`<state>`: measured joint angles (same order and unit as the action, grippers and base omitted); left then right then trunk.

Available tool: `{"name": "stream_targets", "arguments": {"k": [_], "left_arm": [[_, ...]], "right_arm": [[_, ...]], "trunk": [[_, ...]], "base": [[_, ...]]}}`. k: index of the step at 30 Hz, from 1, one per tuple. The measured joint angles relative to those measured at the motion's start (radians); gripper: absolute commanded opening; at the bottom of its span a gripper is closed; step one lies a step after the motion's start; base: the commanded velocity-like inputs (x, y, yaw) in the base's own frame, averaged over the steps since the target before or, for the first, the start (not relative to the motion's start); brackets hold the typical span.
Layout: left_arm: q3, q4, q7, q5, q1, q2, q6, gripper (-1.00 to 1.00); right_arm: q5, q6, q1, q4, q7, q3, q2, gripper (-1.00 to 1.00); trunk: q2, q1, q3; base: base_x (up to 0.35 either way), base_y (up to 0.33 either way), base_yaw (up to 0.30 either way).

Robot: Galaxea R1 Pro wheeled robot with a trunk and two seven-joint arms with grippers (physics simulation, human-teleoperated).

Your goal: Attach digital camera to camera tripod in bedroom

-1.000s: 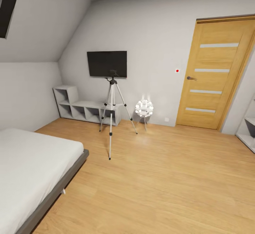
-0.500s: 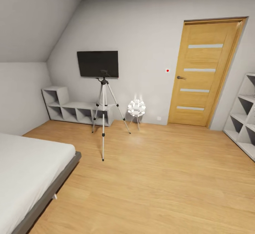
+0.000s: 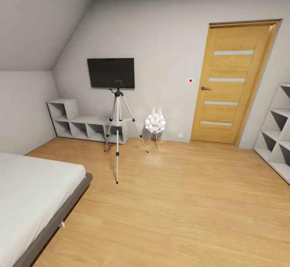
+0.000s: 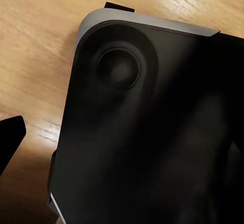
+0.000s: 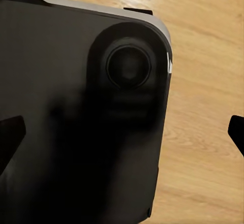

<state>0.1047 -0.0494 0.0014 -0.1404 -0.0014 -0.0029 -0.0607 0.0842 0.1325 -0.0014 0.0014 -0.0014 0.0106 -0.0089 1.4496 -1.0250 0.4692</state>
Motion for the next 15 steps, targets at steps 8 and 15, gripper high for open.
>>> {"name": "stream_targets", "arguments": {"k": [8,15], "left_arm": [[0.0,-0.003,0.001,-0.011,0.0,-0.001,0.001,1.0],[-0.005,-0.07,0.005,-0.094,-0.001,0.012,0.014,1.0]], "right_arm": [[0.011,0.002,0.0,-0.003,-0.002,-0.005,-0.001,1.0],[0.016,-0.015,0.0,-0.151,-0.004,-0.006,0.0,1.0]], "trunk": [[0.0,0.0,0.0],[0.0,0.0,0.0]], "base": [[0.0,0.0,0.0],[0.0,0.0,0.0]]}}
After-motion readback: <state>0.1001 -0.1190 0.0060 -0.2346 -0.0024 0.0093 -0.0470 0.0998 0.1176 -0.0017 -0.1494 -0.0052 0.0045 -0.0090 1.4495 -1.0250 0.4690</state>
